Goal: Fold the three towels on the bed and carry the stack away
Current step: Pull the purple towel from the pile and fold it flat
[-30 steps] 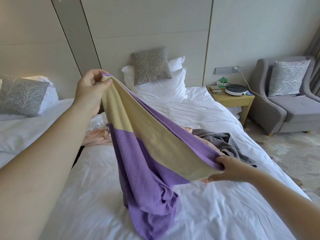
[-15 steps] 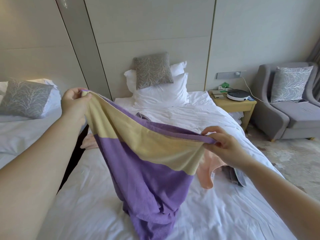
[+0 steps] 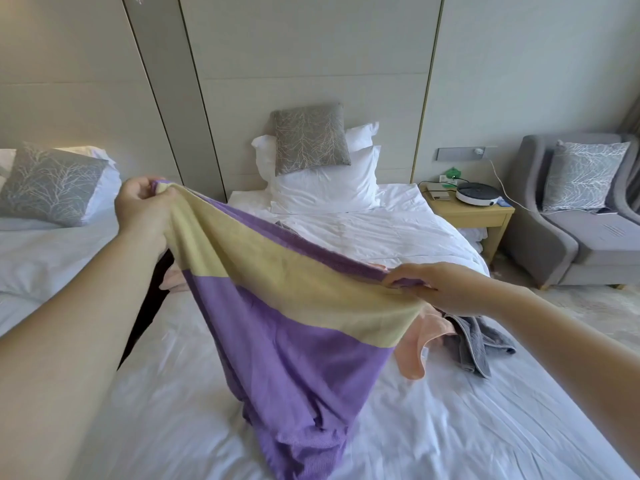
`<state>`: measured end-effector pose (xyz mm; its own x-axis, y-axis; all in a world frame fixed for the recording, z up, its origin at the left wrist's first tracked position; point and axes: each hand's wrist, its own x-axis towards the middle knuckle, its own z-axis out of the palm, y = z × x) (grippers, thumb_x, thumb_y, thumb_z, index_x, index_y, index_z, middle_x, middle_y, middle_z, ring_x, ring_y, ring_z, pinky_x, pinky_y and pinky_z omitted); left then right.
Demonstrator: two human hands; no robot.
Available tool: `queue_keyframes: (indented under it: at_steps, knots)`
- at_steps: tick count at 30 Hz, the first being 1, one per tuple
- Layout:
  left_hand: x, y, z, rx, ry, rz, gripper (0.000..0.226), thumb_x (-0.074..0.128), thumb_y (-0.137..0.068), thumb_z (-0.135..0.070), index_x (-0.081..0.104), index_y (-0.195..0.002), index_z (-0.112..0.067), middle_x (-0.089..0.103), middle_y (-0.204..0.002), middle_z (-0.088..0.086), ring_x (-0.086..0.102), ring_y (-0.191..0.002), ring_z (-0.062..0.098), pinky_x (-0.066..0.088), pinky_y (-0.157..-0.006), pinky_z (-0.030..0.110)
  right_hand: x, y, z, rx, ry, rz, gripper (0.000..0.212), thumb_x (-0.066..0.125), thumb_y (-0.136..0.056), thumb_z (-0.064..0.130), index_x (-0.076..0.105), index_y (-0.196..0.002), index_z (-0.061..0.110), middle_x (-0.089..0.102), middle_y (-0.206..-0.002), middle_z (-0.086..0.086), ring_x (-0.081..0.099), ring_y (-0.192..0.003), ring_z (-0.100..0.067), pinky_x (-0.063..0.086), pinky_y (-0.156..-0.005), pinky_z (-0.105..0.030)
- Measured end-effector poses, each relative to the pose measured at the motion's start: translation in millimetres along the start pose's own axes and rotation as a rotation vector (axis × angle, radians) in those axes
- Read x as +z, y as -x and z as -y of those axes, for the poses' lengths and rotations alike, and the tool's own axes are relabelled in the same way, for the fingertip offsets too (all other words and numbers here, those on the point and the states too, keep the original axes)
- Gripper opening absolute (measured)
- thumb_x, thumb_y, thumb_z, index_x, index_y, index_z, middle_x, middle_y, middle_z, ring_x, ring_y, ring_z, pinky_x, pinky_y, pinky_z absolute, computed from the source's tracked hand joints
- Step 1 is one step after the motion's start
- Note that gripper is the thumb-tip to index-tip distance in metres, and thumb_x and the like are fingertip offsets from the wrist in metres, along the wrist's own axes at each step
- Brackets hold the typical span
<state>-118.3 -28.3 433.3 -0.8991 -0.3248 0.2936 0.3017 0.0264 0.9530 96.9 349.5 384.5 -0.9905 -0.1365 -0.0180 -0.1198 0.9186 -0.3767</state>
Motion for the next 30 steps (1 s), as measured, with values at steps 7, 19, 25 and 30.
queue_keyframes:
  at_steps: [7,19,25,30]
  knots:
    - [0.4,-4.4,2.2,-0.008,0.015,0.001,0.024,0.061,-0.086,-0.005,0.056,-0.079,-0.028,0.059,-0.083,-0.011,0.055,-0.073,0.003,0.045,-0.077,0.021,1.0,-7.2,-17.2,0.074,0.284,0.145,0.02,0.059,-0.086,0.046,0.053,-0.104,0.047,0.057,-0.094,0.021,0.052,-0.078,-0.002,0.037,-0.065,-0.02]
    - [-11.4,-11.5,10.4,-0.032,0.011,-0.018,0.027,0.062,-0.086,-0.004,0.056,-0.078,-0.029,0.058,-0.081,-0.011,0.055,-0.071,0.0,0.045,-0.073,0.015,-23.0,14.4,1.0,0.006,0.01,0.143,0.024,0.072,-0.078,0.028,0.062,-0.065,0.012,0.062,-0.092,0.0,0.052,-0.09,-0.009,0.042,-0.085,-0.024]
    - [-22.0,-16.5,9.5,-0.045,0.006,-0.046,0.026,0.063,-0.087,-0.005,0.056,-0.078,-0.029,0.057,-0.082,-0.01,0.054,-0.07,0.002,0.045,-0.073,0.018,-55.7,20.5,14.5,-0.018,-0.286,-0.1,0.021,0.072,-0.08,0.007,0.071,-0.065,0.022,0.068,-0.091,0.003,0.06,-0.09,-0.023,0.043,-0.089,-0.034]
    - [-25.4,-22.8,-8.4,-0.036,0.016,-0.077,0.026,0.063,-0.085,-0.007,0.056,-0.075,-0.029,0.058,-0.08,-0.013,0.054,-0.069,0.0,0.044,-0.075,0.018,-85.6,17.4,20.9,-0.036,-0.247,-0.123,0.014,0.072,-0.081,0.018,0.069,-0.069,0.024,0.061,-0.082,0.007,0.053,-0.082,-0.014,0.038,-0.08,-0.023]
